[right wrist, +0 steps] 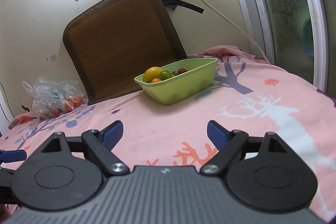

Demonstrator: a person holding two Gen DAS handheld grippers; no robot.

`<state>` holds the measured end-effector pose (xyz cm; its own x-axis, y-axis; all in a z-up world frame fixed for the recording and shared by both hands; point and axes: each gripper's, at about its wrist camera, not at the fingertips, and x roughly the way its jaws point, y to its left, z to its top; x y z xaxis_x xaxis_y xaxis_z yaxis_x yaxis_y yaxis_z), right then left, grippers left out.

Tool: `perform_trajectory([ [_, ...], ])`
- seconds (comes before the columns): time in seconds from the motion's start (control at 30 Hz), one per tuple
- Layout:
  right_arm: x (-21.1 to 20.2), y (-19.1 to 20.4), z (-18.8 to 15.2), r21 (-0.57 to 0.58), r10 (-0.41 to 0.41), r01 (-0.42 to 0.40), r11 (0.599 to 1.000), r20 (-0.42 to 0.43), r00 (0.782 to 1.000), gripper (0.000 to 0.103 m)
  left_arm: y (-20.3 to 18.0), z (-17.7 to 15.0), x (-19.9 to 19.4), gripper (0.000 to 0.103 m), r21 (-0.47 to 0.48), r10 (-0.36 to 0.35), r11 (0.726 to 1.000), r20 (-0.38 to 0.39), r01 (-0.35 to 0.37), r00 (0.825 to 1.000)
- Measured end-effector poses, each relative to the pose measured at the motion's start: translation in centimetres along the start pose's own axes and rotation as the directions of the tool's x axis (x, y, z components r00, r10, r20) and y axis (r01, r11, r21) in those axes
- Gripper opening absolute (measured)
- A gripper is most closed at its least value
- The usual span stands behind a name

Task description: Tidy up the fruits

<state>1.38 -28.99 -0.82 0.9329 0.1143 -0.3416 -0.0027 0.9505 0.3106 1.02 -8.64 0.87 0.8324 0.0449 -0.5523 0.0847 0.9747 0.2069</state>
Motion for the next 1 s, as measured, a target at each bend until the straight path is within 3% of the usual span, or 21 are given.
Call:
perform_trajectory([
  [1.0, 0.04, 0.00, 0.02, -0.001, 0.004, -0.004, 1.000, -0.002, 1.000, 0.089, -0.03, 0.05, 0.41, 0.103, 0.005, -0.006, 1.000, -0.024, 0.006, 1.000],
])
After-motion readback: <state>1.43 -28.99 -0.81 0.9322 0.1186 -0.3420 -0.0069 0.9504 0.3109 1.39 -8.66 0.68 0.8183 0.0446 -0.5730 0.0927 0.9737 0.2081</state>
